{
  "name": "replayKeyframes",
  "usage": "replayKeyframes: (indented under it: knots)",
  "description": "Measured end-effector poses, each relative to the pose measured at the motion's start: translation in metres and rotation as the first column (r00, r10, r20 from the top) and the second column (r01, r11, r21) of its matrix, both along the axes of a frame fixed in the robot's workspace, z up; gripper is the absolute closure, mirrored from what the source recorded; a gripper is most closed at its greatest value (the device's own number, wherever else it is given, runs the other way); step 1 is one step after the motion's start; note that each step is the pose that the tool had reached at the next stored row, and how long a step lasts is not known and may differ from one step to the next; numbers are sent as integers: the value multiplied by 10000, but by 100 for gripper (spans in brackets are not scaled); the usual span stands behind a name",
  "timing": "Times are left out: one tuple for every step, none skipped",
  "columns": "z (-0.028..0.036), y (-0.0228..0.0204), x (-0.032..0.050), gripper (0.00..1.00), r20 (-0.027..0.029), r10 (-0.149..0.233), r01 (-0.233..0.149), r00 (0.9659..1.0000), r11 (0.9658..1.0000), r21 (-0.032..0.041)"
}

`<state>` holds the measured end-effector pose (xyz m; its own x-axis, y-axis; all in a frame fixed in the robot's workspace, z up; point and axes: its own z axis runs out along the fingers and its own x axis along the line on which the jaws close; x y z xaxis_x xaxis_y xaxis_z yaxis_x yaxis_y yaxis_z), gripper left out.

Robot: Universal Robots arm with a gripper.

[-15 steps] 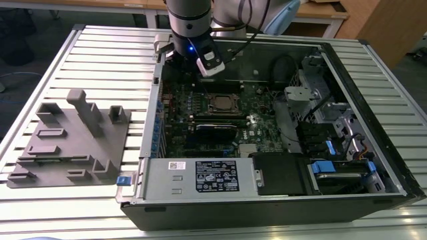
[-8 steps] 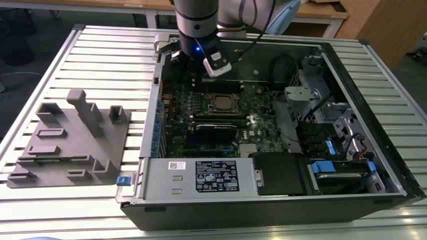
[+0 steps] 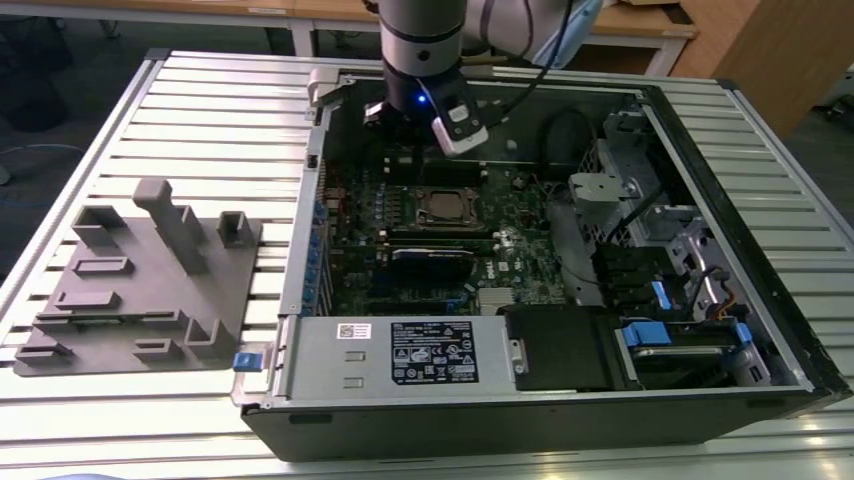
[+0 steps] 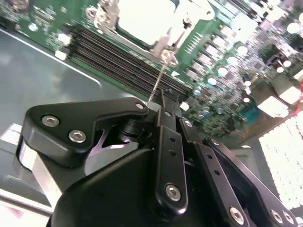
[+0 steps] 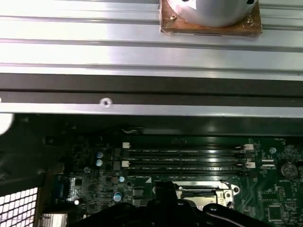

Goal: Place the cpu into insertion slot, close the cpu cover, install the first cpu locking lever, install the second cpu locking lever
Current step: 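Install the first cpu locking lever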

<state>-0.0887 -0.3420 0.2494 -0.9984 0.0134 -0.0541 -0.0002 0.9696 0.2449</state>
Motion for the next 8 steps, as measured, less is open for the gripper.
replayKeyframes:
  knots:
    - [-1, 0, 25, 89, 1, -1, 1, 10000, 10000, -9]
    - [0, 0, 44, 89, 1, -1, 1, 10000, 10000, -22]
    - [0, 0, 48, 89, 1, -1, 1, 10000, 10000, -26]
    - [0, 0, 48, 89, 1, -1, 1, 10000, 10000, -26]
    - [0, 0, 48, 89, 1, -2, 2, 10000, 10000, -27]
    - [-1, 0, 49, 89, 1, -2, 2, 10000, 10000, -26]
    - [-5, 0, 50, 89, 2, -1, 1, 10000, 10000, -26]
    - [-11, 0, 52, 89, 2, -1, 1, 10000, 10000, -33]
